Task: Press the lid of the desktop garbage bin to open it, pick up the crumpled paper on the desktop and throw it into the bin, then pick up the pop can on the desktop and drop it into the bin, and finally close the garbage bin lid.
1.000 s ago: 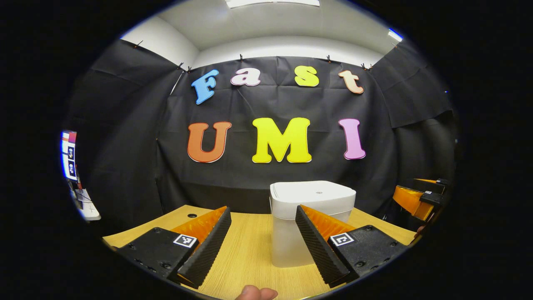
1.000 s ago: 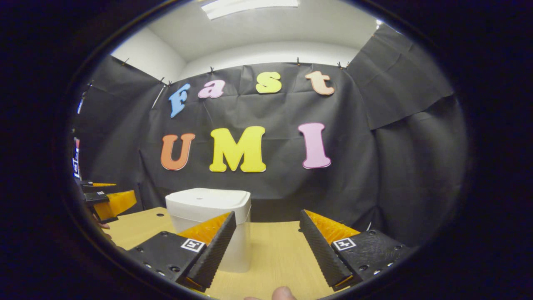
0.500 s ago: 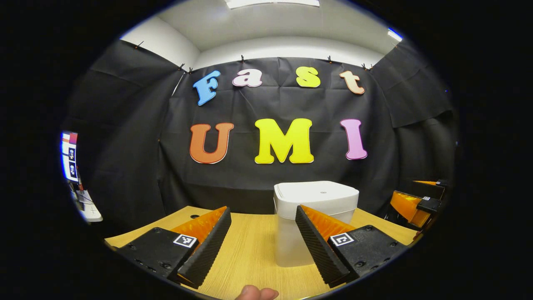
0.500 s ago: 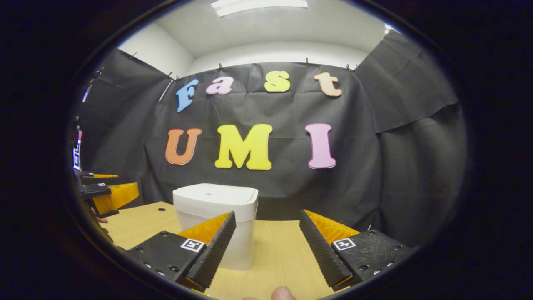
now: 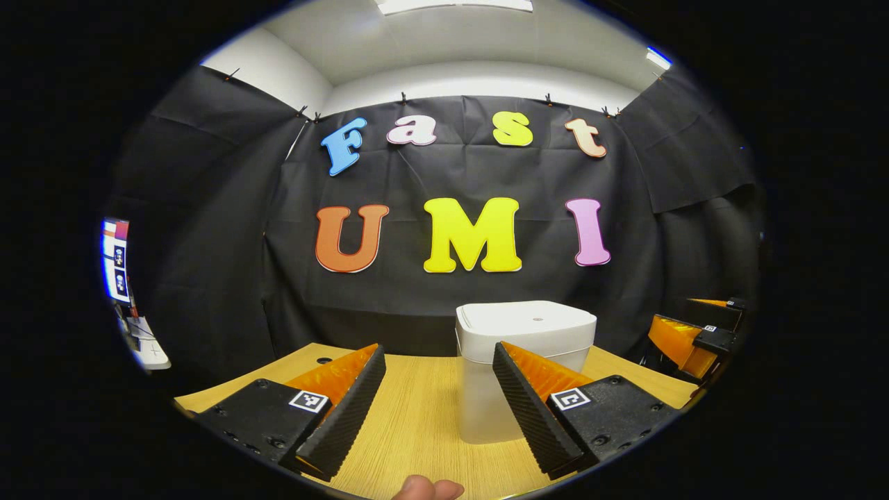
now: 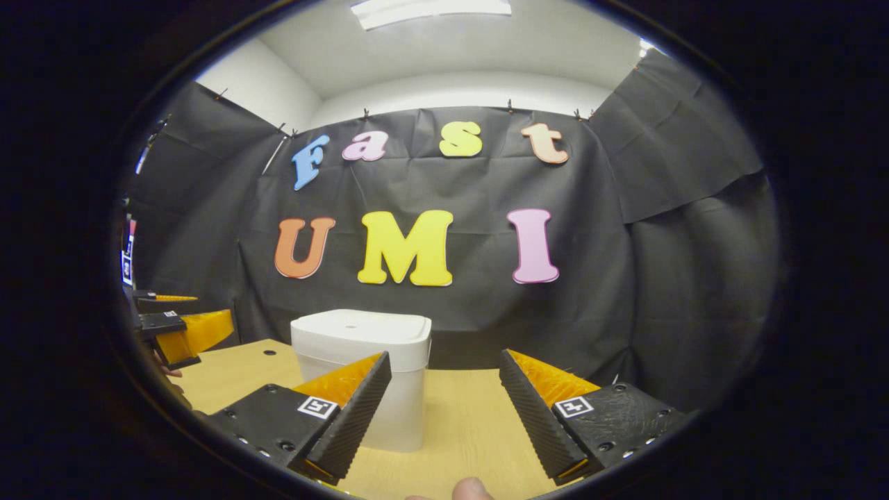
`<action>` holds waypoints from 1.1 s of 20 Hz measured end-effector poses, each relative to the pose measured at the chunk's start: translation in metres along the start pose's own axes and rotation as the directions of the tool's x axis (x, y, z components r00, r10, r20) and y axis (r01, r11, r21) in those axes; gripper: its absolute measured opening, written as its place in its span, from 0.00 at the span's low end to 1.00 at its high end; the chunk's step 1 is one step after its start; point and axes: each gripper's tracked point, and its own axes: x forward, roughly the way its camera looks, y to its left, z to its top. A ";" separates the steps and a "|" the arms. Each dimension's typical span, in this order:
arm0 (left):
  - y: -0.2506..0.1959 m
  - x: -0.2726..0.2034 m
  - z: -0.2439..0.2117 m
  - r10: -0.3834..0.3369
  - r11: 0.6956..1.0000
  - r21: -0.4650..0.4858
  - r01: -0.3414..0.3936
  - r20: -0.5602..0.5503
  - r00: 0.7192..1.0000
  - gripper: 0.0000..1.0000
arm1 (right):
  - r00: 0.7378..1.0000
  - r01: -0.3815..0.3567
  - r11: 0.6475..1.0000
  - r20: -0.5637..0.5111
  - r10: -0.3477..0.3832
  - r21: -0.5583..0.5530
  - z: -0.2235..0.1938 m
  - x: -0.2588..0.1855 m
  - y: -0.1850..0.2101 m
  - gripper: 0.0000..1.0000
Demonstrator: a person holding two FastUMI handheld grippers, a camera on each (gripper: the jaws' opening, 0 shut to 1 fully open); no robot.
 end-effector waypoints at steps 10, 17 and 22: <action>0.002 0.000 -0.001 0.006 1.000 0.001 -0.006 -0.002 1.000 1.00 | 1.000 -0.004 1.000 -0.010 0.005 0.009 -0.003 -0.002 0.001 0.97; 0.005 -0.003 -0.002 0.010 1.000 0.003 -0.010 -0.002 1.000 1.00 | 1.000 -0.004 1.000 -0.014 0.004 0.015 -0.005 -0.003 0.003 0.97; 0.004 -0.004 -0.001 0.009 1.000 0.004 -0.009 -0.003 1.000 1.00 | 1.000 -0.017 1.000 -0.022 0.017 0.024 -0.008 -0.005 0.008 0.97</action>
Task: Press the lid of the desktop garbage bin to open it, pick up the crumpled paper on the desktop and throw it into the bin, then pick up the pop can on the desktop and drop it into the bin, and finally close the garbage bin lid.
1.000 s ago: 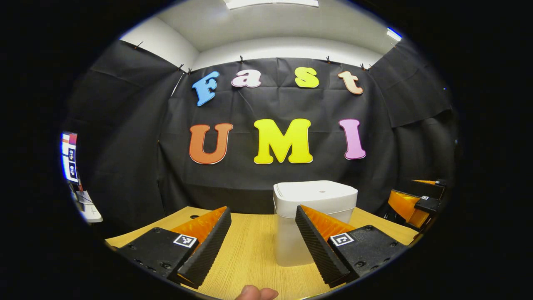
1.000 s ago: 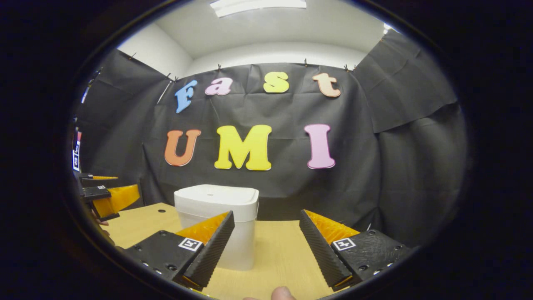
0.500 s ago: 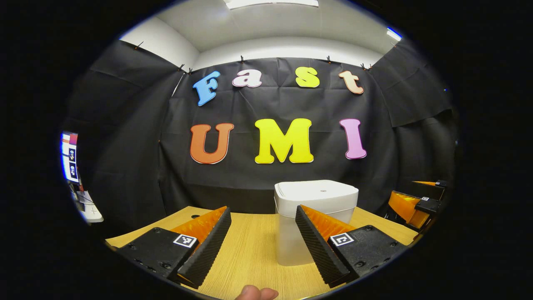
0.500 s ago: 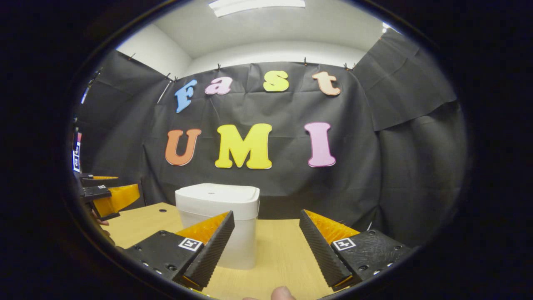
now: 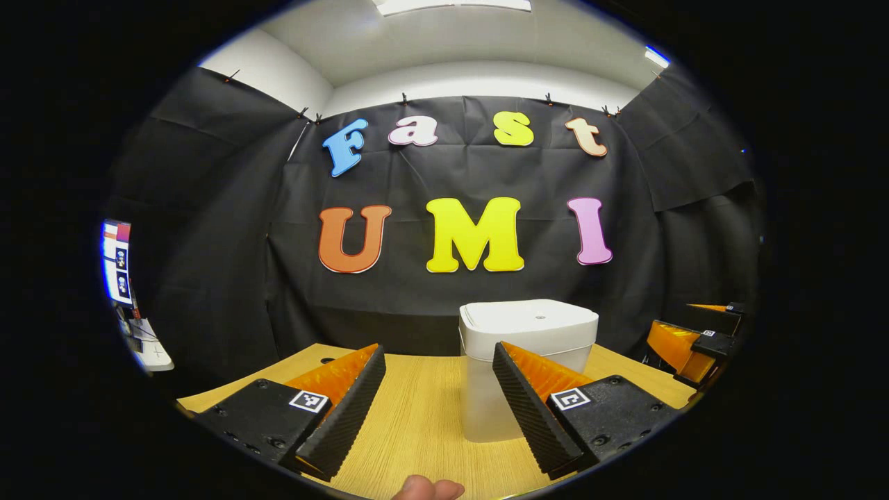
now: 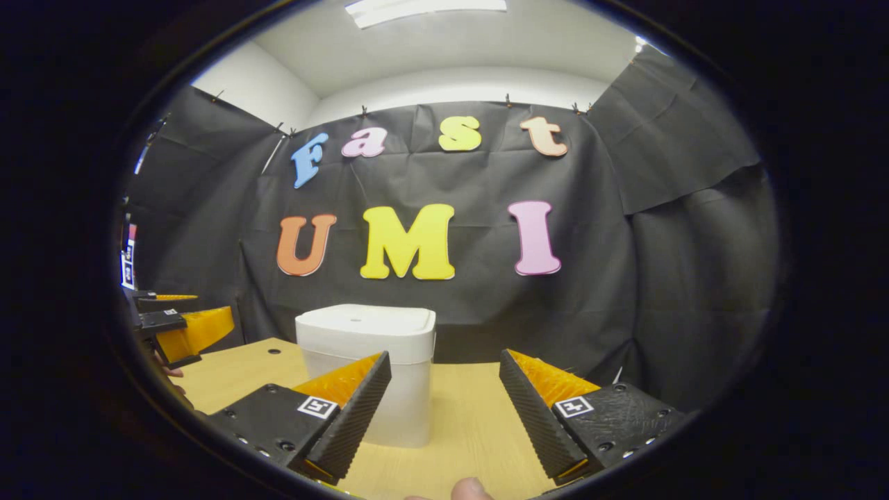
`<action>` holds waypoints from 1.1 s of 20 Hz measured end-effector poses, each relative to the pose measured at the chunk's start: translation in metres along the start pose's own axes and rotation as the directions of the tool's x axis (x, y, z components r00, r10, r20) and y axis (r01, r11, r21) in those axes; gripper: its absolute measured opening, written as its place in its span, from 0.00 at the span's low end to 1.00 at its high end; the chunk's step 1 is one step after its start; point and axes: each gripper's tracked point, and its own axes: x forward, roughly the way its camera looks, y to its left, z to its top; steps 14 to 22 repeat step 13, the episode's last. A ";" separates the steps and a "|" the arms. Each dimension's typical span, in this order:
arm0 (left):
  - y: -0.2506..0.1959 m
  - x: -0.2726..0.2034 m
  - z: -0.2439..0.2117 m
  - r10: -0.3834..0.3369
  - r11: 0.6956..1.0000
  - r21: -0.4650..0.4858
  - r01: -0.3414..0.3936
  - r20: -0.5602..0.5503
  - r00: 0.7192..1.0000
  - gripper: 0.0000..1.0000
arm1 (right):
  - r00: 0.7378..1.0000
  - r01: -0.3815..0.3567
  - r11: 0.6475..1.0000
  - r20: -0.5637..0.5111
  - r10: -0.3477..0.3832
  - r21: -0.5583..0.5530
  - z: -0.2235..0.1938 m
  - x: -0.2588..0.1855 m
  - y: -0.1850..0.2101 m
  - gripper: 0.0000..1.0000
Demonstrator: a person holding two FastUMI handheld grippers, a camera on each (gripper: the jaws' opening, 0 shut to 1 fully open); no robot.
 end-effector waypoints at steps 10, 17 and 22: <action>0.000 -0.002 -0.004 -0.007 1.000 -0.009 0.006 -0.007 1.000 1.00 | 1.000 -0.021 1.000 -0.011 0.021 0.021 -0.003 -0.002 0.007 0.97; 0.000 -0.003 -0.002 -0.005 1.000 -0.007 0.005 -0.006 1.000 1.00 | 1.000 -0.020 1.000 -0.011 0.020 0.018 -0.004 -0.003 0.007 0.96; 0.000 -0.003 -0.002 -0.005 1.000 -0.007 0.005 -0.006 1.000 1.00 | 1.000 -0.020 1.000 -0.011 0.020 0.018 -0.004 -0.003 0.007 0.96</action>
